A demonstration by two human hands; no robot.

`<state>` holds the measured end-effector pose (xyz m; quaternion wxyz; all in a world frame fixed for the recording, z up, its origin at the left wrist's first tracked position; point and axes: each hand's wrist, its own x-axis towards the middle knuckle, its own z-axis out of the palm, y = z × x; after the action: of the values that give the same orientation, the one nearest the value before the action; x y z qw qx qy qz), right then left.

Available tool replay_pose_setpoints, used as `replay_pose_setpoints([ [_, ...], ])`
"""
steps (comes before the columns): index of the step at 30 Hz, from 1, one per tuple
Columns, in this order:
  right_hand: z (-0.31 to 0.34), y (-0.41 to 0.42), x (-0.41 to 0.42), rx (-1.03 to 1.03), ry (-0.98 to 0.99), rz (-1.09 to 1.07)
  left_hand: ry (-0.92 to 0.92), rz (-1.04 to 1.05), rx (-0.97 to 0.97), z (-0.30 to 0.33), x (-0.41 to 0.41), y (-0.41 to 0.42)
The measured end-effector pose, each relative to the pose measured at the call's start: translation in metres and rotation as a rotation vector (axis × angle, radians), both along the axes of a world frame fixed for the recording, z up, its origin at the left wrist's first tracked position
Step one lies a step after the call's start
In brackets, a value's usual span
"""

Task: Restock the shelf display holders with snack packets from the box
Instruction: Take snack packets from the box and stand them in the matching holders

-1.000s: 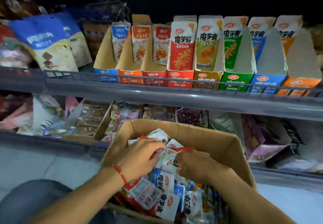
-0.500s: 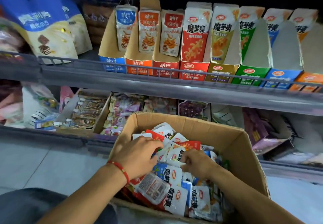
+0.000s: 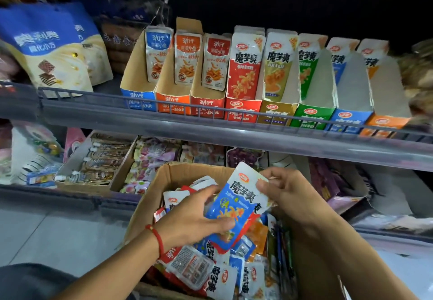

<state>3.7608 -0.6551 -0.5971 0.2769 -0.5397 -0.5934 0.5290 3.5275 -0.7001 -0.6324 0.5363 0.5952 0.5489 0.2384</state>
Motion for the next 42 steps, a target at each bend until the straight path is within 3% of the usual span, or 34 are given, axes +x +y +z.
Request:
replay_pose_setpoints([
  [4,-0.002,-0.008,-0.006,-0.036,0.129,-0.089,-0.189,0.12,-0.058,0.002,0.009,-0.003],
  [9,0.001,-0.018,-0.013,0.068,0.03,-0.123,-0.256,0.182,-0.043,0.006,0.017,-0.01],
  [13,0.004,-0.012,-0.005,0.021,0.247,-0.238,-0.385,0.144,-0.085,0.007,0.016,-0.009],
  [17,0.015,-0.011,0.006,0.028,0.311,-0.274,-0.443,0.15,-0.093,0.019,0.014,-0.007],
  [22,0.036,-0.011,0.028,0.273,0.01,-0.412,-0.401,0.125,0.006,0.042,0.013,0.002],
  [27,0.089,-0.005,0.068,0.528,0.008,-0.51,-0.358,0.204,0.159,0.073,0.005,0.012],
  [31,0.149,0.037,0.101,0.793,-0.168,-0.63,-0.419,0.299,0.266,0.091,-0.001,0.028],
  [35,0.194,0.09,0.114,0.965,-0.405,-0.726,-0.514,0.33,0.227,0.1,-0.007,0.038],
  [42,0.204,0.159,0.116,0.865,-0.759,-0.671,-0.566,0.361,0.174,0.102,-0.012,0.048],
])
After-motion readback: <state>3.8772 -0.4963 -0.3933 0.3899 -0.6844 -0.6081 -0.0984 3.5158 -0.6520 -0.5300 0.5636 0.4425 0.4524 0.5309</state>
